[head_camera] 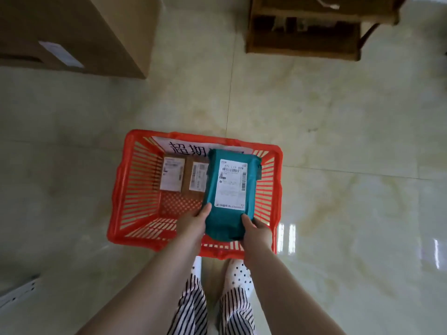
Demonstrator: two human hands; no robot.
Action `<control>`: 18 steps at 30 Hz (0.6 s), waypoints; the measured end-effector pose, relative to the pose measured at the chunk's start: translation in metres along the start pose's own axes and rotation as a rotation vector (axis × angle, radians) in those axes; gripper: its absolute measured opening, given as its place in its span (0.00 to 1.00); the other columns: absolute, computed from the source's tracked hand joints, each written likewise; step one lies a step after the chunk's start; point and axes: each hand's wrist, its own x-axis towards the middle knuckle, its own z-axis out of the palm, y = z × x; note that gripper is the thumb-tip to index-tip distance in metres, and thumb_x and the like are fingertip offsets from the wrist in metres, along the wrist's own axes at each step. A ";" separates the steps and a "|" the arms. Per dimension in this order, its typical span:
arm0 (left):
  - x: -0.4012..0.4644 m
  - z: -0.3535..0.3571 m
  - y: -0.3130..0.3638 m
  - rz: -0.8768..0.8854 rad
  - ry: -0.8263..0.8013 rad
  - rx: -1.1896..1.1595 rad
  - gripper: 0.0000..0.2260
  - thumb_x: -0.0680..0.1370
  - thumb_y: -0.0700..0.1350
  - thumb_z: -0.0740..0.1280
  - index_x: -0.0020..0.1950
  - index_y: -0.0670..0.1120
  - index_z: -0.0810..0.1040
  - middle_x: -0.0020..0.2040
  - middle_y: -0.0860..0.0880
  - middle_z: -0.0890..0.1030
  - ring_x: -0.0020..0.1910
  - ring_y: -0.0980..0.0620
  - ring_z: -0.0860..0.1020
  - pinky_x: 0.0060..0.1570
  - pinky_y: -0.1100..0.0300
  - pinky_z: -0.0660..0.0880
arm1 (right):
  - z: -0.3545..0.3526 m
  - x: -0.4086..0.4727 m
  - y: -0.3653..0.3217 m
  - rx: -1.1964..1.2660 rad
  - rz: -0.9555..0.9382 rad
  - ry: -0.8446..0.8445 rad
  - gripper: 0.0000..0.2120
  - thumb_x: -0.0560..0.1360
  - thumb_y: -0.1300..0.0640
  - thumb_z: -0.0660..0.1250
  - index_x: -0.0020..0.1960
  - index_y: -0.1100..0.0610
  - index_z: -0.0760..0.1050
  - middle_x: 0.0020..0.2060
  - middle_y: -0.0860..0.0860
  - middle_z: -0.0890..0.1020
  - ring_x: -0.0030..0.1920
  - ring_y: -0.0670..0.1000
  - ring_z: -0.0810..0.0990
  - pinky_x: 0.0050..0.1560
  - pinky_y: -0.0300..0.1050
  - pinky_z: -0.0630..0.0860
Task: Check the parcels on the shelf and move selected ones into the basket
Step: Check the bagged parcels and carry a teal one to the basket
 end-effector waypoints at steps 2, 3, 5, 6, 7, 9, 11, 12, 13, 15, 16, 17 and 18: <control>0.030 0.011 -0.008 -0.020 -0.021 -0.014 0.13 0.74 0.55 0.71 0.47 0.45 0.81 0.50 0.45 0.83 0.50 0.43 0.82 0.55 0.49 0.78 | 0.009 0.032 0.008 -0.017 0.008 0.016 0.16 0.78 0.53 0.68 0.64 0.56 0.78 0.49 0.53 0.84 0.49 0.58 0.84 0.54 0.58 0.82; 0.045 0.016 -0.014 -0.030 -0.036 -0.006 0.12 0.74 0.55 0.71 0.46 0.46 0.81 0.51 0.46 0.83 0.51 0.43 0.82 0.55 0.49 0.78 | 0.011 0.046 0.011 -0.021 0.012 0.029 0.15 0.78 0.54 0.68 0.64 0.56 0.78 0.48 0.53 0.84 0.49 0.59 0.83 0.54 0.58 0.81; 0.067 0.026 -0.024 -0.045 -0.060 0.008 0.09 0.74 0.54 0.71 0.44 0.49 0.80 0.52 0.47 0.82 0.50 0.45 0.81 0.54 0.51 0.78 | 0.014 0.072 0.020 -0.029 0.020 0.042 0.17 0.79 0.54 0.68 0.66 0.57 0.77 0.48 0.53 0.83 0.50 0.59 0.83 0.54 0.57 0.81; 0.077 0.031 -0.028 -0.046 -0.058 0.011 0.10 0.75 0.54 0.71 0.45 0.48 0.81 0.52 0.46 0.82 0.50 0.45 0.81 0.54 0.52 0.78 | 0.015 0.082 0.024 -0.024 0.031 0.043 0.17 0.79 0.55 0.68 0.67 0.57 0.76 0.50 0.55 0.84 0.50 0.59 0.83 0.53 0.56 0.81; 0.086 0.035 -0.032 -0.049 -0.059 0.013 0.11 0.75 0.53 0.71 0.49 0.46 0.81 0.53 0.45 0.82 0.51 0.44 0.81 0.54 0.52 0.78 | 0.017 0.091 0.028 -0.017 0.049 0.043 0.19 0.79 0.54 0.67 0.68 0.57 0.75 0.53 0.56 0.84 0.50 0.59 0.83 0.52 0.56 0.82; 0.101 0.042 -0.039 -0.060 -0.059 0.011 0.16 0.75 0.52 0.70 0.57 0.42 0.81 0.55 0.44 0.81 0.52 0.45 0.80 0.53 0.52 0.77 | 0.021 0.107 0.037 0.001 0.078 0.048 0.21 0.78 0.54 0.68 0.70 0.55 0.73 0.58 0.56 0.83 0.51 0.58 0.83 0.53 0.56 0.82; 0.113 0.046 -0.044 -0.067 -0.050 0.004 0.17 0.76 0.51 0.70 0.58 0.41 0.80 0.55 0.44 0.81 0.49 0.46 0.78 0.50 0.54 0.74 | 0.027 0.122 0.044 0.003 0.092 0.064 0.23 0.78 0.54 0.69 0.72 0.52 0.72 0.60 0.56 0.82 0.52 0.57 0.83 0.53 0.56 0.83; 0.119 0.048 -0.047 -0.070 -0.048 0.014 0.17 0.77 0.51 0.69 0.58 0.40 0.80 0.56 0.44 0.81 0.49 0.46 0.78 0.49 0.54 0.73 | 0.031 0.128 0.047 -0.009 0.086 0.078 0.24 0.77 0.54 0.70 0.72 0.49 0.72 0.60 0.55 0.81 0.52 0.57 0.83 0.52 0.57 0.83; 0.126 0.050 -0.050 -0.071 -0.044 0.028 0.17 0.77 0.51 0.69 0.58 0.40 0.80 0.57 0.42 0.81 0.49 0.46 0.78 0.49 0.54 0.73 | 0.034 0.134 0.050 -0.025 0.078 0.093 0.25 0.76 0.54 0.71 0.72 0.47 0.72 0.61 0.55 0.82 0.53 0.58 0.83 0.52 0.58 0.83; 0.133 0.054 -0.054 -0.070 -0.036 0.059 0.17 0.77 0.50 0.68 0.59 0.39 0.79 0.58 0.41 0.81 0.51 0.44 0.78 0.49 0.54 0.73 | 0.039 0.144 0.055 -0.046 0.068 0.120 0.25 0.75 0.54 0.72 0.71 0.45 0.72 0.61 0.54 0.82 0.54 0.58 0.83 0.52 0.58 0.82; 0.137 0.056 -0.055 -0.069 -0.033 0.073 0.17 0.78 0.49 0.68 0.59 0.39 0.79 0.59 0.41 0.81 0.53 0.43 0.79 0.50 0.54 0.74 | 0.041 0.149 0.057 -0.051 0.063 0.122 0.25 0.75 0.55 0.72 0.71 0.44 0.72 0.61 0.53 0.82 0.55 0.58 0.83 0.52 0.59 0.82; 0.140 0.057 -0.057 -0.070 -0.035 0.089 0.16 0.78 0.49 0.67 0.60 0.39 0.79 0.59 0.41 0.80 0.55 0.43 0.78 0.50 0.54 0.73 | 0.043 0.151 0.059 -0.060 0.057 0.118 0.25 0.76 0.55 0.71 0.71 0.45 0.72 0.61 0.53 0.82 0.55 0.58 0.82 0.53 0.59 0.82; 0.141 0.058 -0.057 -0.069 -0.038 0.103 0.16 0.79 0.49 0.66 0.61 0.39 0.79 0.59 0.41 0.80 0.56 0.43 0.78 0.49 0.55 0.73 | 0.043 0.153 0.060 -0.069 0.047 0.115 0.25 0.76 0.55 0.70 0.72 0.45 0.72 0.61 0.53 0.81 0.56 0.59 0.82 0.53 0.59 0.82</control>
